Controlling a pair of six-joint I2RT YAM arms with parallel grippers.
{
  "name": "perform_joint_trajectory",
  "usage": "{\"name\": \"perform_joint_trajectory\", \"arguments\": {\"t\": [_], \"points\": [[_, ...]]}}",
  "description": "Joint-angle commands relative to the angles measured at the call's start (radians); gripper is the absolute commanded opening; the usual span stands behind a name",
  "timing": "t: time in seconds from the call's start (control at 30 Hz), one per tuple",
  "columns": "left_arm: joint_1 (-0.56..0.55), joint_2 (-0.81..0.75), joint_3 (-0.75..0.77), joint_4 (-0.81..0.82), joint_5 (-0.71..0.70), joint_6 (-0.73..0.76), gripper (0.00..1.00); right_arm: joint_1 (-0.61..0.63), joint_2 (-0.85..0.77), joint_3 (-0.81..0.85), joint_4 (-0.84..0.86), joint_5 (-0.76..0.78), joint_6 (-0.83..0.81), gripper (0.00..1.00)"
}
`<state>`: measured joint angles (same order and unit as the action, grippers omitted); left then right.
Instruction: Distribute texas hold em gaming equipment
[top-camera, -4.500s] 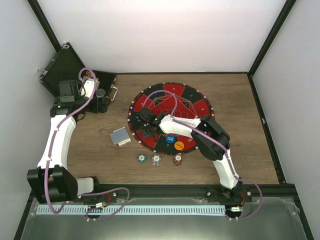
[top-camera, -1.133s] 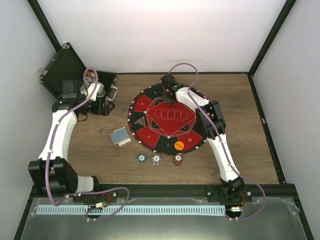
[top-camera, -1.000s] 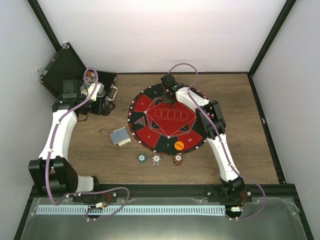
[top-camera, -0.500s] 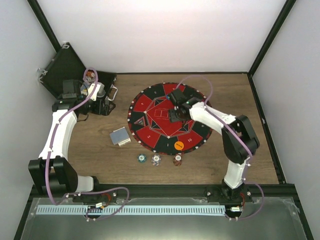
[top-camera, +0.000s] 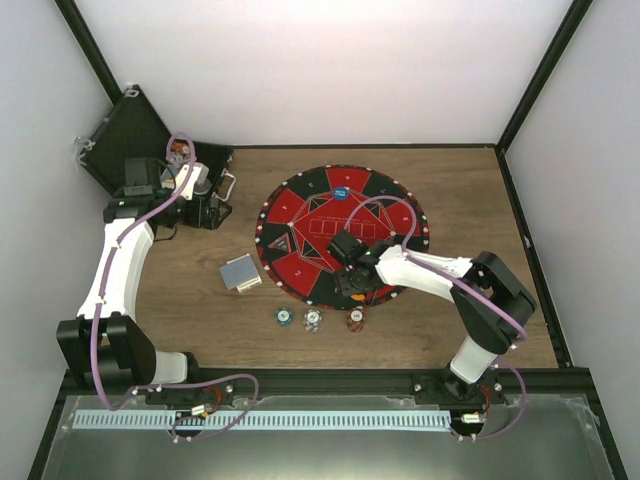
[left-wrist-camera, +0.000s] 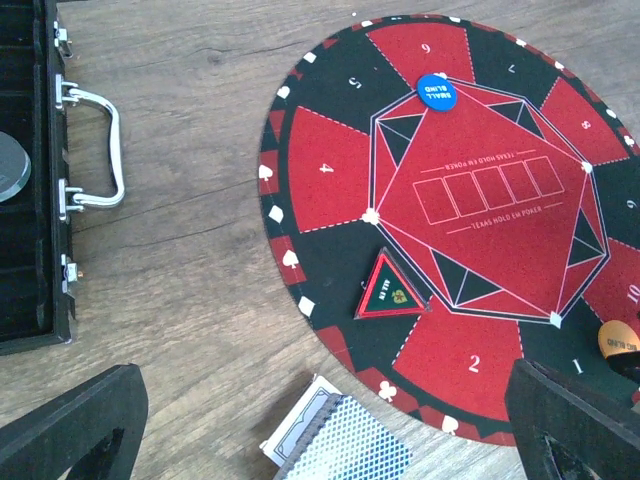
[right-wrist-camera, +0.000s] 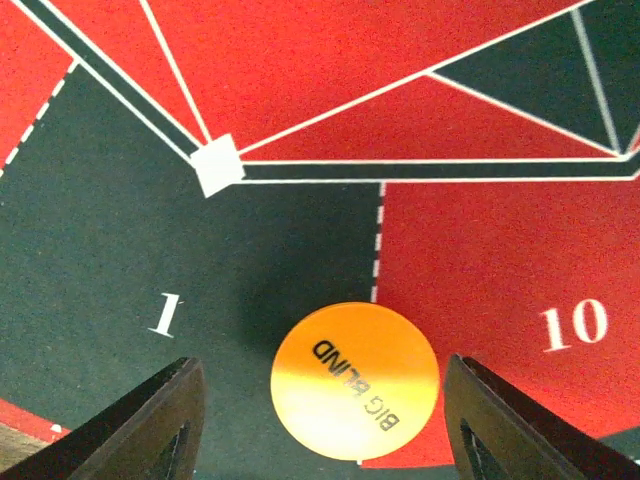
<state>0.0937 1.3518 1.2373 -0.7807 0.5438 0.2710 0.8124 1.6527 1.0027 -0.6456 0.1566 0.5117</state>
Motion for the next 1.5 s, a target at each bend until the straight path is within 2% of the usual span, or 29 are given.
{"name": "perform_joint_trajectory", "arguments": {"t": [0.0,0.43,0.83,1.2,1.47], "points": [[0.005,-0.002,0.031,-0.010,0.009,0.013,1.00,0.033,0.034,0.008,0.007,0.013,0.028,0.67],[0.005,-0.010,0.044,-0.022,0.002,0.020,1.00,0.024,0.081,-0.029,-0.023,0.127,0.068,0.63],[0.006,-0.013,0.044,-0.026,-0.010,0.029,1.00,-0.121,0.047,-0.074,-0.004,0.162,0.068,0.57],[0.005,-0.007,0.044,-0.022,-0.017,0.031,1.00,-0.185,0.035,-0.043,-0.024,0.203,0.040,0.56],[0.005,-0.002,0.050,-0.015,-0.018,0.029,1.00,-0.126,-0.055,-0.045,-0.029,0.086,0.034,0.77]]}}
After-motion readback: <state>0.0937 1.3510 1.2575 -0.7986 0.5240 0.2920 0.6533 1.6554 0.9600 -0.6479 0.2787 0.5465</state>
